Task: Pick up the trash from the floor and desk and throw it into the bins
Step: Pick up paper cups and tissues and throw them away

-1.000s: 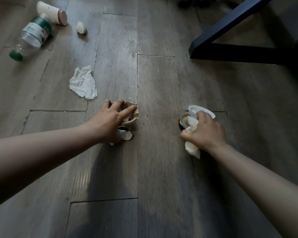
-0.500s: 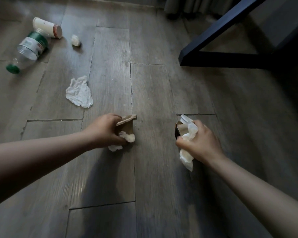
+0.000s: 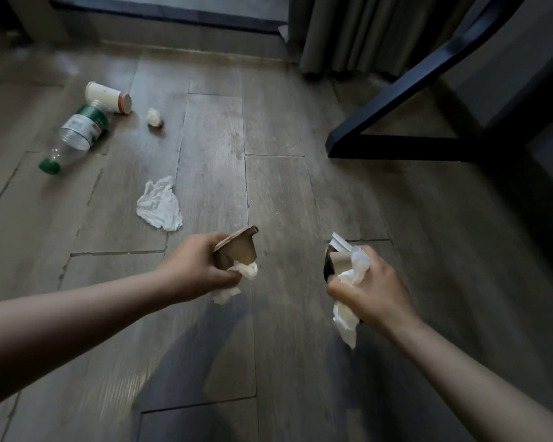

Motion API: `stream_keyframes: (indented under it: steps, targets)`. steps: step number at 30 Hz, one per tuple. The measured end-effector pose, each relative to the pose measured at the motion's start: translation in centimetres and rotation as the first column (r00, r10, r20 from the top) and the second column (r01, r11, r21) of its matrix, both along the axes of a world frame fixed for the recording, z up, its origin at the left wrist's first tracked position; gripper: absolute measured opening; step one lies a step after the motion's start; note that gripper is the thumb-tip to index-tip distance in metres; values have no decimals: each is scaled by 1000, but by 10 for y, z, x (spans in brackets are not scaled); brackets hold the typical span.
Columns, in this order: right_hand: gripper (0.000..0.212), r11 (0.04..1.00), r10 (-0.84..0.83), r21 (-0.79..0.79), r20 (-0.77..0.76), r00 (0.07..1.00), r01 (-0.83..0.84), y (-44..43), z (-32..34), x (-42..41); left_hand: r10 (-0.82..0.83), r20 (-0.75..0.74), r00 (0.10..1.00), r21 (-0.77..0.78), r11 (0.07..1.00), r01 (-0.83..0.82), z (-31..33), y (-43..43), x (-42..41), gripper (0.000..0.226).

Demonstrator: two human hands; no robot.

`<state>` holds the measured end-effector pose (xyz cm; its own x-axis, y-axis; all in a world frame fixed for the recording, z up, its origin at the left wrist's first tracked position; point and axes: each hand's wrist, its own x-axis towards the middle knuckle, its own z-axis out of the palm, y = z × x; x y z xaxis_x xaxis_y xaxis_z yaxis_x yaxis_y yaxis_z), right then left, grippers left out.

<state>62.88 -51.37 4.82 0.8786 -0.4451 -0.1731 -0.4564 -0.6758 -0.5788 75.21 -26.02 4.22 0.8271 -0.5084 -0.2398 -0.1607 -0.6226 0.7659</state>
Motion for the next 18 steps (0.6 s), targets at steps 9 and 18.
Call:
stream_keyframes:
  steps: [9,18]
  targets:
    - [43,988,-126,89,-26,992,128,-1,43,32,163,-134,978,-108,978,-178,52,-14,26,24]
    - [49,935,-260,204,-167,951,291,41,194,22,338,-338,878,-139,905,-402,224,1,-11,22]
